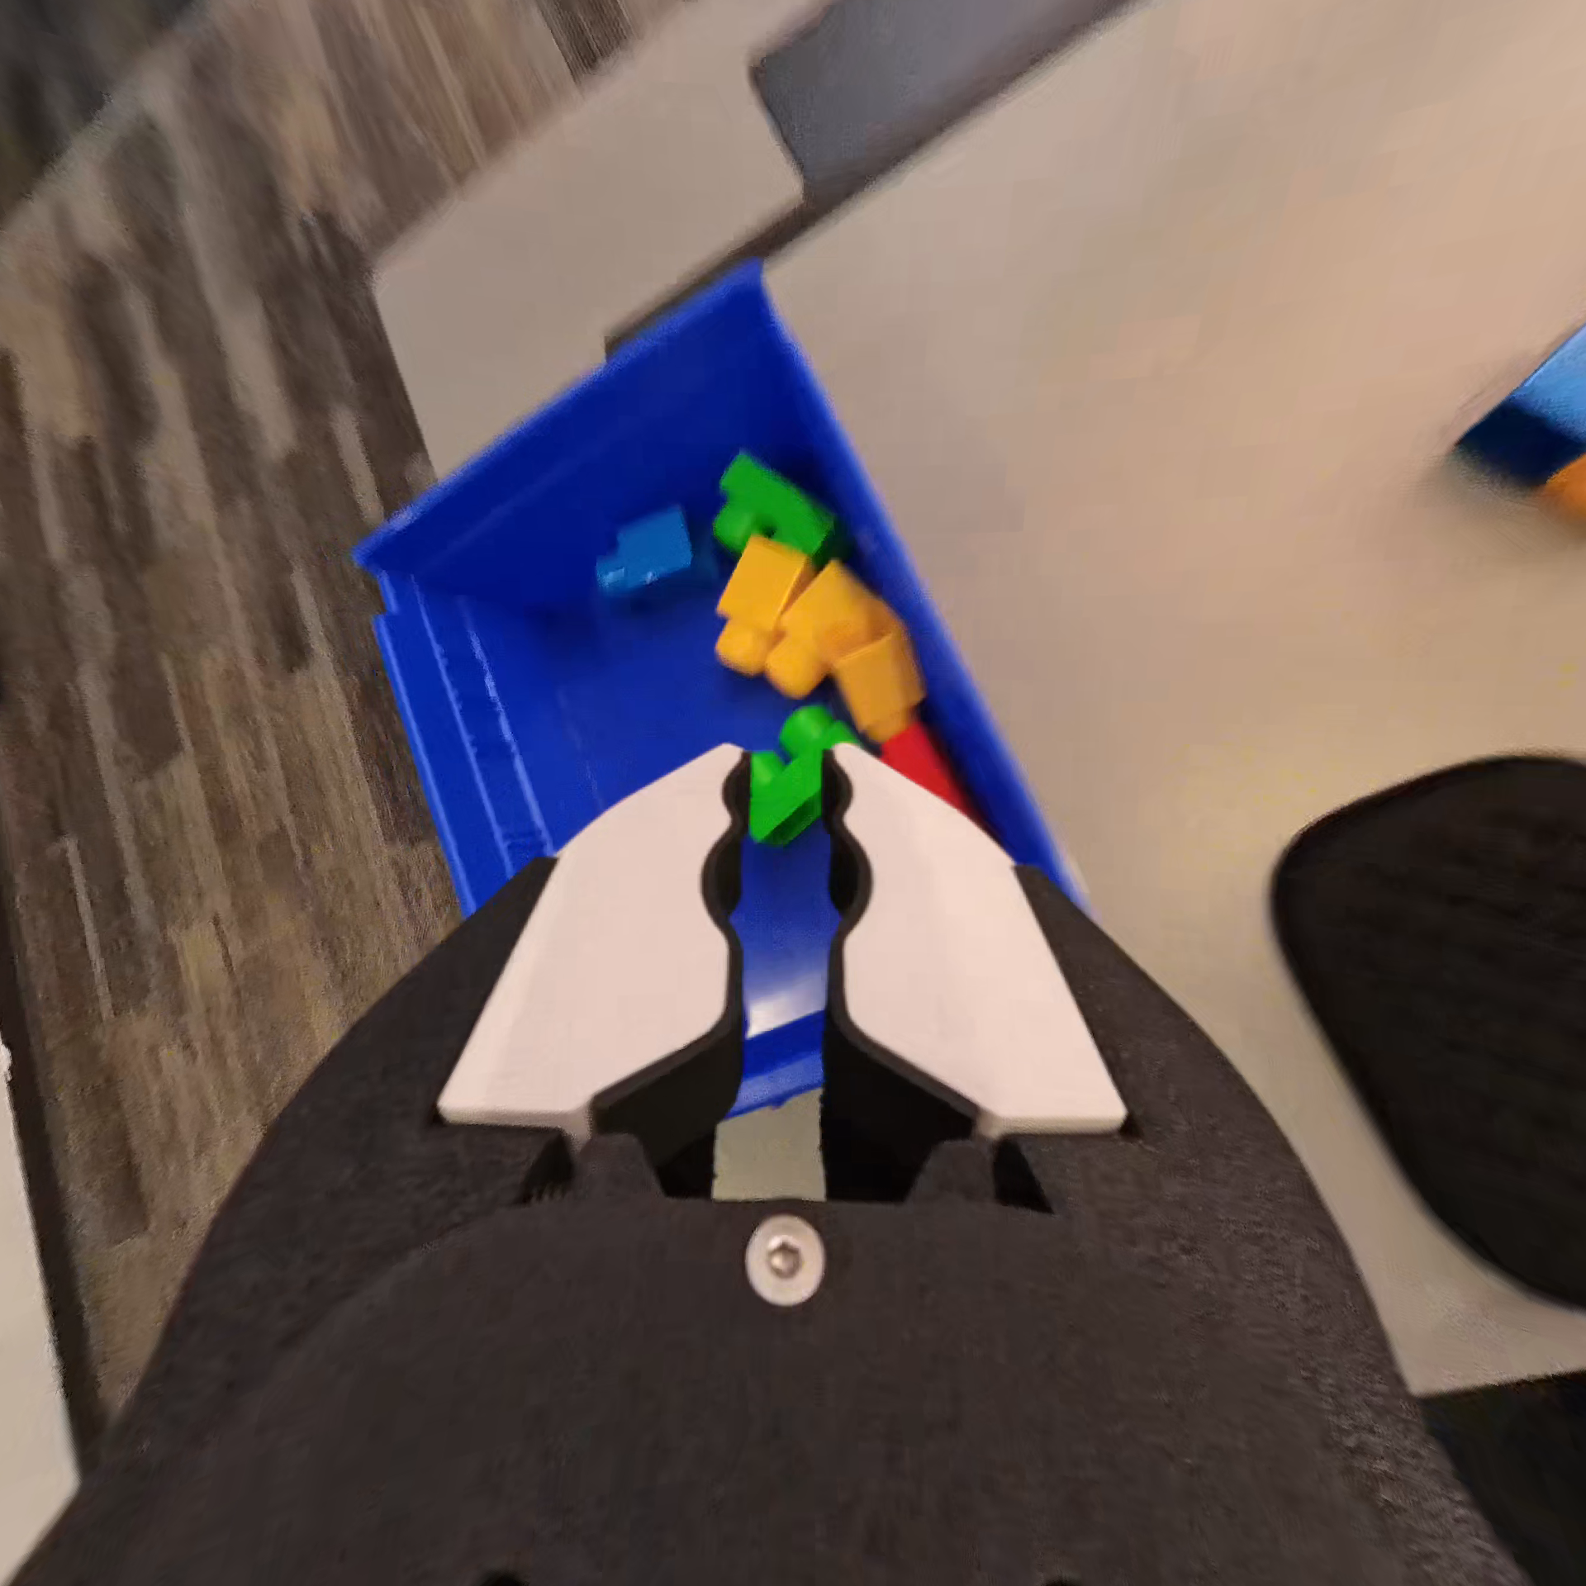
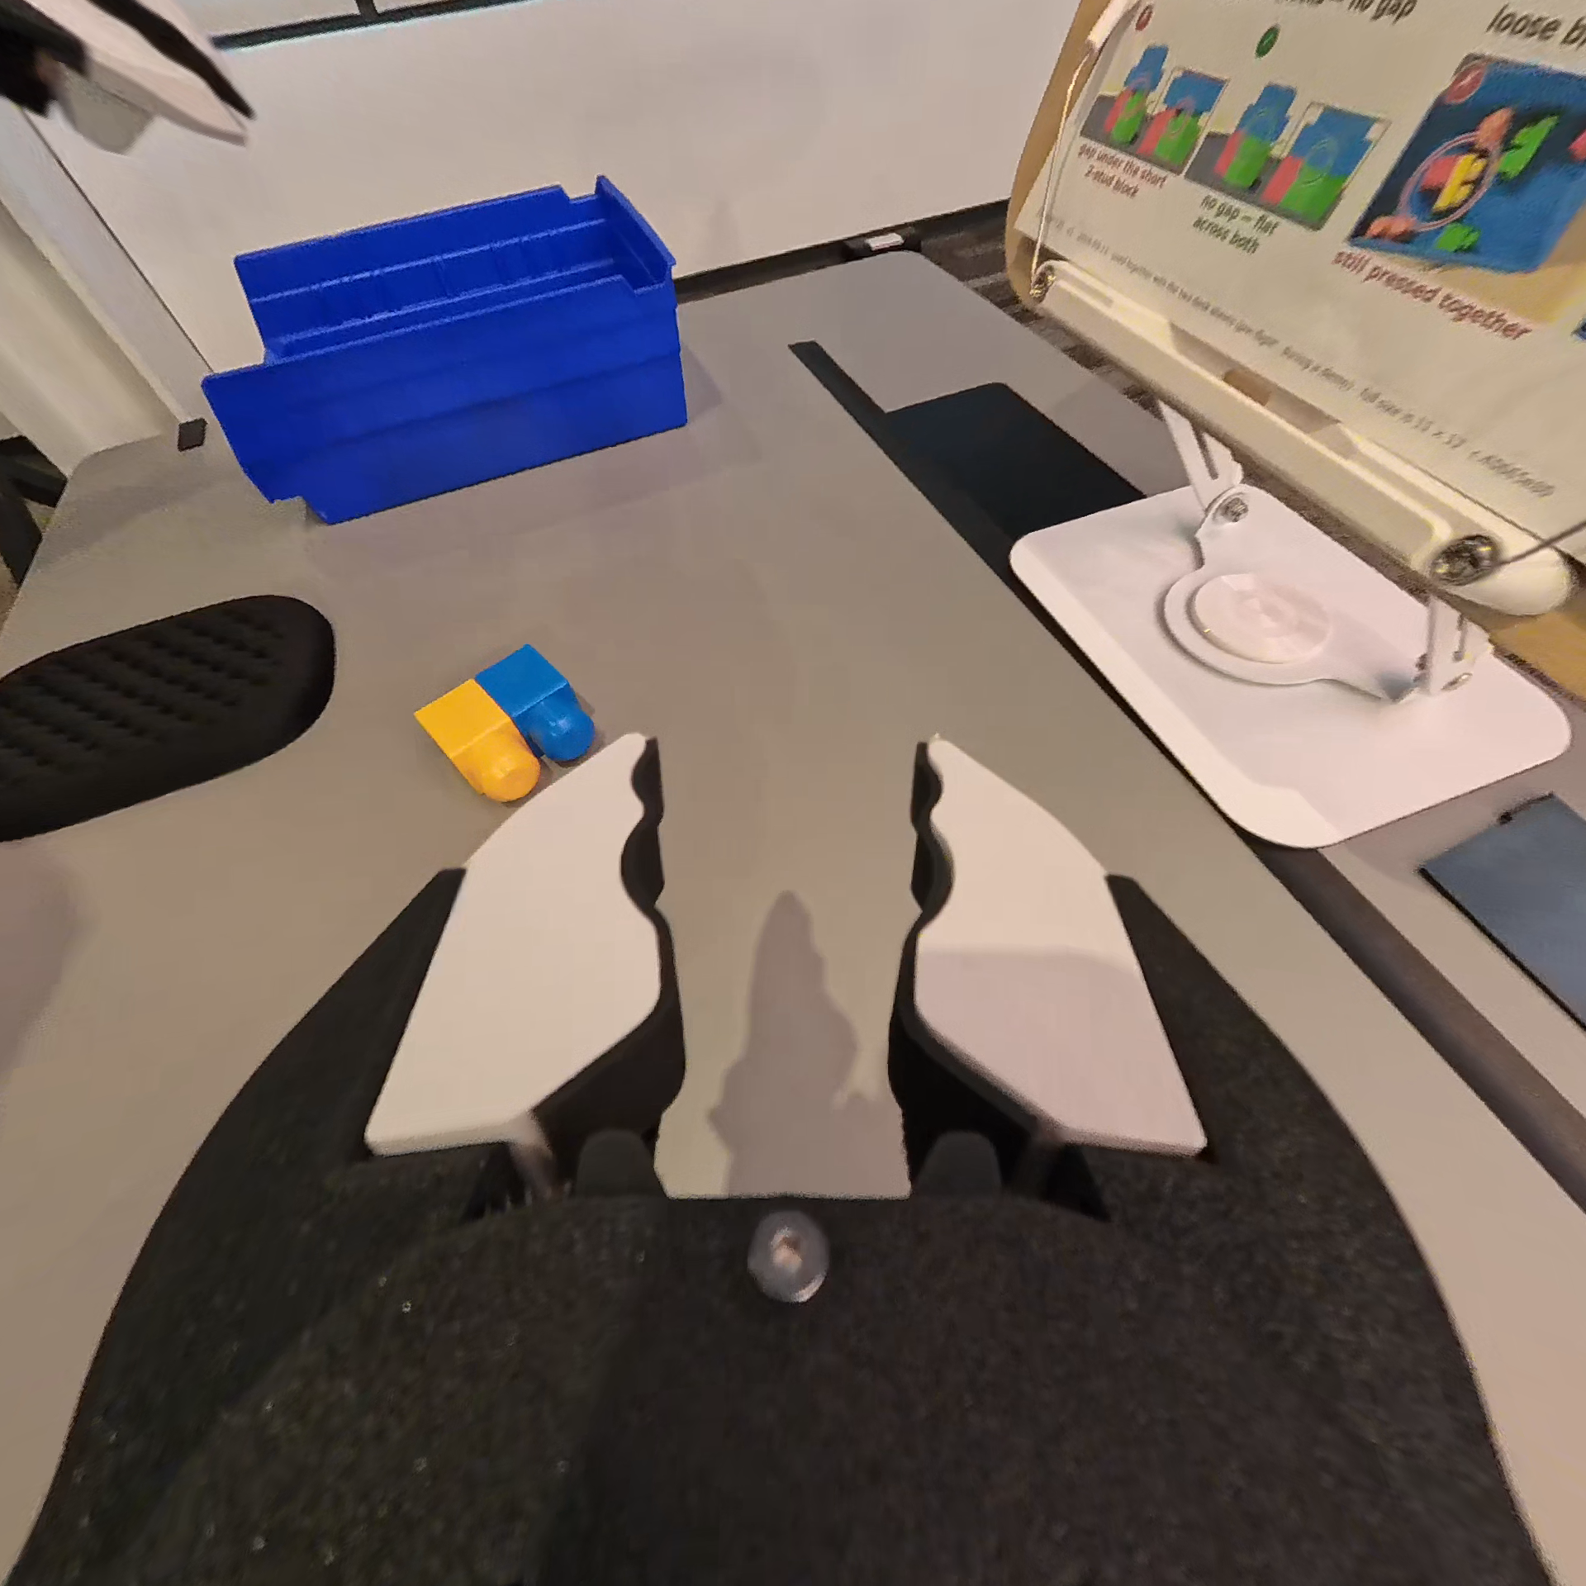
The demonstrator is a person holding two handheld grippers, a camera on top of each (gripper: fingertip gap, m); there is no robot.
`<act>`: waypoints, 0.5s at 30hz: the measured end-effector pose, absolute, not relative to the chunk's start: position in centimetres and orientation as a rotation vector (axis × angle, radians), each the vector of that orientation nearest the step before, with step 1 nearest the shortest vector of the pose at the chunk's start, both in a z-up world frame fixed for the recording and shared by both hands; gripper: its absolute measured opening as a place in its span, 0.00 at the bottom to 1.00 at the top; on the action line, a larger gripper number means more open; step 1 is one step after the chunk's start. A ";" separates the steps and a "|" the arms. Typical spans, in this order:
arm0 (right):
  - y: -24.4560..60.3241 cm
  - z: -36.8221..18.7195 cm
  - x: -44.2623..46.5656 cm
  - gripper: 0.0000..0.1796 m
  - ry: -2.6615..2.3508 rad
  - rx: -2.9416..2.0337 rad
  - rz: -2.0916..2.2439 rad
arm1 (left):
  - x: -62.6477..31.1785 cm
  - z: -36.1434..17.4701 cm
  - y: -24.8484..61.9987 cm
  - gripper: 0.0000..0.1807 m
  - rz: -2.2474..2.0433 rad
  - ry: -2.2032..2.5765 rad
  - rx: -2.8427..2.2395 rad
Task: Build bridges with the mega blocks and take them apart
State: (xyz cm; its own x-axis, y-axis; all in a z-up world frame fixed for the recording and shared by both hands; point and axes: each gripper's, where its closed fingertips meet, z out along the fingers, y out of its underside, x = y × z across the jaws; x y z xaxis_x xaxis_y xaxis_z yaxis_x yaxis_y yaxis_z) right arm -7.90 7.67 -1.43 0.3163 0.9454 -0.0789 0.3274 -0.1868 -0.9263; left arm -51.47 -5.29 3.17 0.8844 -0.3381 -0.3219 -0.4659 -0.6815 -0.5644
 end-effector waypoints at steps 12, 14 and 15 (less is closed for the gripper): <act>7.7 -2.3 -7.8 0.31 -1.109 -1.732 1.027 | -53.8 -9.4 -4.1 0.14 0.142 1.110 -2.558; 7.7 -2.4 -7.5 0.30 -1.098 -1.744 1.055 | -53.9 -10.6 -4.0 0.05 0.241 1.207 -2.561; 7.7 -2.4 -7.4 0.30 -1.097 -1.747 1.065 | -53.9 -10.7 -3.6 0.06 0.294 1.250 -2.532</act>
